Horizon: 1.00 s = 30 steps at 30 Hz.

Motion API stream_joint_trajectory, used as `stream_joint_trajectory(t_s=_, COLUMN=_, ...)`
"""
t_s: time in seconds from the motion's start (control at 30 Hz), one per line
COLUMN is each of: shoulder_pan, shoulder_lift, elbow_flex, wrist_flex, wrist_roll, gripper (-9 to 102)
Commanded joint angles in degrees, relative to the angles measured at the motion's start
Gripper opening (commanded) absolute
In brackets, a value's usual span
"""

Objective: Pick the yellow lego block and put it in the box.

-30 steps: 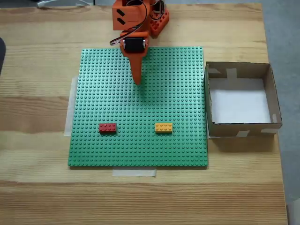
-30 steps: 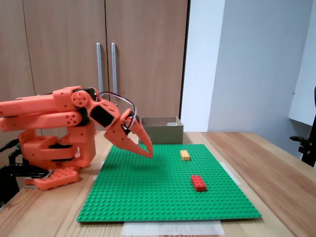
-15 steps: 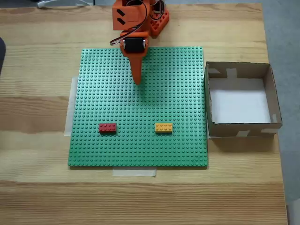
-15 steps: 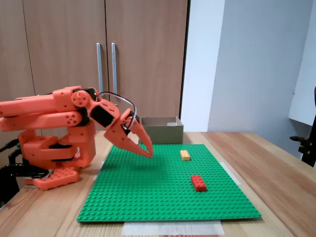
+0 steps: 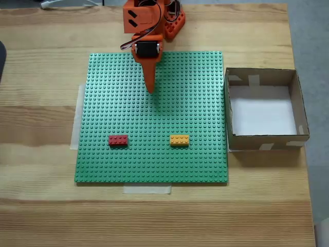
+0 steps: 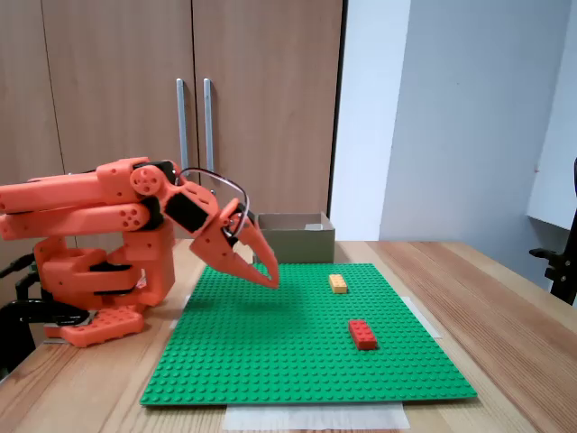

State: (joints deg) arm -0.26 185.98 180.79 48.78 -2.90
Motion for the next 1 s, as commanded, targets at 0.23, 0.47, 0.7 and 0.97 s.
stream_joint_trajectory(t_s=0.23, shoulder_pan=-0.97, shoulder_lift=-11.34, elbow_flex=-11.07, wrist_flex=1.58, wrist_roll=0.88, gripper=-1)
stream_joint_trajectory(t_s=0.47, shoulder_pan=-2.20, shoulder_lift=-25.05, elbow_flex=-23.99, wrist_flex=7.56, wrist_roll=1.49, gripper=-1)
stream_joint_trajectory(t_s=0.7, shoulder_pan=-4.04, shoulder_lift=-37.53, elbow_flex=-39.11, wrist_flex=15.47, wrist_roll=2.90, gripper=0)
stream_joint_trajectory(t_s=0.97, shoulder_pan=-5.71, shoulder_lift=-52.29, elbow_flex=-58.18, wrist_flex=23.99, wrist_roll=4.48, gripper=8)
